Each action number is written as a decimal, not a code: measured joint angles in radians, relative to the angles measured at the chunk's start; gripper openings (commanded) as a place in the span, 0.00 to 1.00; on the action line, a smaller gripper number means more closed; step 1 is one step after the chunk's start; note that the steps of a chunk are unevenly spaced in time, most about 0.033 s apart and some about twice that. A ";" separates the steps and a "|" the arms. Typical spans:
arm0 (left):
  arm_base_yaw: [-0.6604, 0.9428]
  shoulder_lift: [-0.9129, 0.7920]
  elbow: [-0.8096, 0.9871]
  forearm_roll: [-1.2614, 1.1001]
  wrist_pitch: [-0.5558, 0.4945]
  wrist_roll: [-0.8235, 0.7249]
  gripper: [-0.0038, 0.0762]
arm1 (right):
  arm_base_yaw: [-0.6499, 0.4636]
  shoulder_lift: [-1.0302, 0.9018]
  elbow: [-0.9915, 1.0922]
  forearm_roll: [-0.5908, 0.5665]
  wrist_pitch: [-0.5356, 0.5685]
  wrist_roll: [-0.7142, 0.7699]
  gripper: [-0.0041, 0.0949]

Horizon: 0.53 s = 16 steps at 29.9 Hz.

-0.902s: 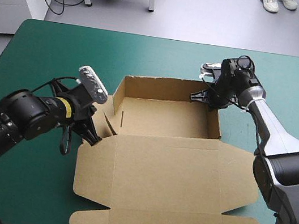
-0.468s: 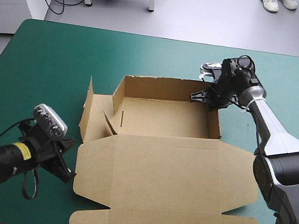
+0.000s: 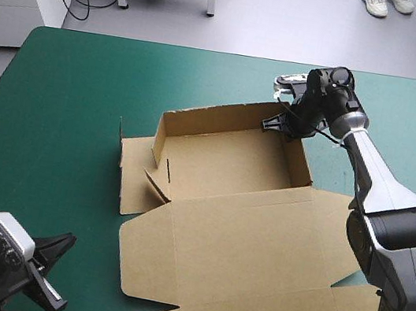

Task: Fold the box

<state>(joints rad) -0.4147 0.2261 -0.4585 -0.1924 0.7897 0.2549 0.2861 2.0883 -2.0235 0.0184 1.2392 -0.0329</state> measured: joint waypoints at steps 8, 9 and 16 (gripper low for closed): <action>0.000 -0.064 0.024 0.097 0.053 -0.121 0.04 | 0.000 0.000 -0.029 0.009 0.000 -0.012 0.63; 0.000 -0.064 0.024 0.097 0.053 -0.123 0.04 | 0.000 0.000 -0.029 0.009 0.000 -0.012 0.63; 0.000 -0.065 0.026 0.097 0.054 -0.130 0.04 | 0.000 -0.072 -0.029 0.009 0.000 -0.009 0.63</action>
<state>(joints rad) -0.4147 0.1610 -0.4325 -0.0958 0.8439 0.1246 0.2863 2.0162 -2.0527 0.0270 1.2392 -0.0419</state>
